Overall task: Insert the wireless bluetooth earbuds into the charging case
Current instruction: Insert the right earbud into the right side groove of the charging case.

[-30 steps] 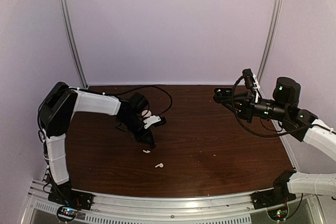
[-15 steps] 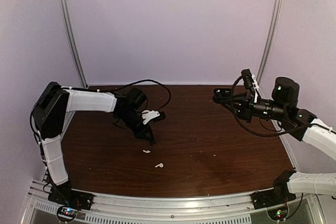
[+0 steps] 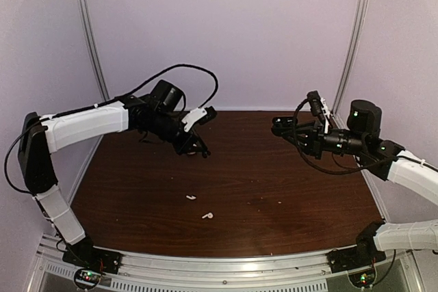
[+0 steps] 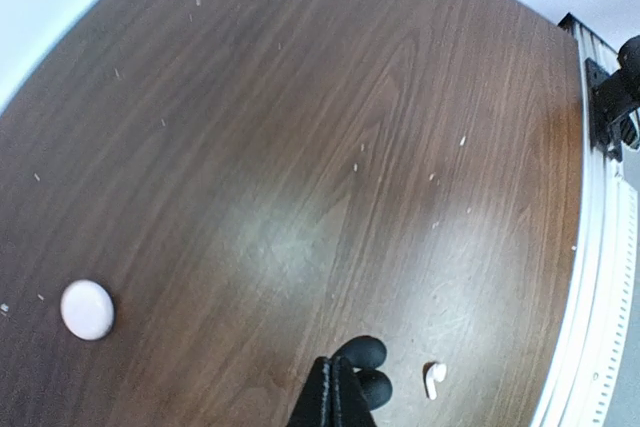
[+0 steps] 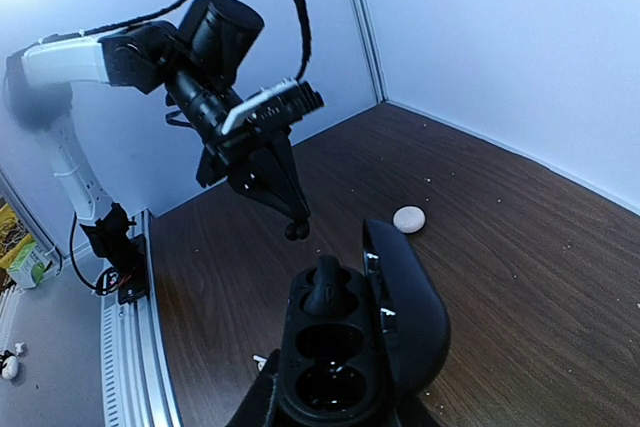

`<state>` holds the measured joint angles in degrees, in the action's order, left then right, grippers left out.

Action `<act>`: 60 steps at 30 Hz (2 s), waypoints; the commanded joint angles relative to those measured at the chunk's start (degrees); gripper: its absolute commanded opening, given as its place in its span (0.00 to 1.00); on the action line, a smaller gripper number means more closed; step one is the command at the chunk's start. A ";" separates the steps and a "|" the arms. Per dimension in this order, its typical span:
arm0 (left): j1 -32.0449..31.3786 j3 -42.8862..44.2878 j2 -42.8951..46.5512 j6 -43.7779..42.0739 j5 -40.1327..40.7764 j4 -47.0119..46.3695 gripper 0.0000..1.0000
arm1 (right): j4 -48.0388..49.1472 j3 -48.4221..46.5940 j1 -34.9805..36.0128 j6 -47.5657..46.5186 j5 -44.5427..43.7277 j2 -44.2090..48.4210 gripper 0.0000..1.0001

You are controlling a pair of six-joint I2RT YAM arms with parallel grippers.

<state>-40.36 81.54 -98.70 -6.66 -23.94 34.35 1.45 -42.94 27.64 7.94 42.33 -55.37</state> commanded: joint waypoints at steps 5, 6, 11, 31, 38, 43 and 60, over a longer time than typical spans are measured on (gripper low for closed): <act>-4.97 7.54 6.89 1.28 6.42 -1.98 0.00 | 5.86 -1.38 2.54 2.76 3.67 -5.30 0.00; -5.98 8.34 7.05 0.82 7.38 -1.58 0.00 | 5.99 -1.63 3.12 2.78 3.99 -6.00 0.00; -10.34 11.49 7.22 -0.17 10.10 0.28 0.00 | 7.62 -1.74 5.10 3.48 5.51 -9.28 0.00; -18.61 7.83 9.48 1.52 13.97 -6.67 0.00 | 16.41 -2.55 13.54 4.54 7.74 -17.73 0.00; -19.82 7.14 9.81 1.32 14.44 -8.74 0.00 | 15.20 -3.90 14.93 3.48 7.95 -18.78 0.00; -20.64 6.02 10.32 0.95 15.08 -9.55 0.00 | 14.80 -4.64 15.58 3.30 7.95 -19.45 0.00; -22.61 5.09 10.19 -0.48 17.76 -9.89 0.00 | 11.74 -6.81 17.17 1.67 7.46 -20.30 0.00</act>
<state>-62.19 87.20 -89.89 -5.91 -7.51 27.00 13.26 -47.75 44.29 10.41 49.47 -75.40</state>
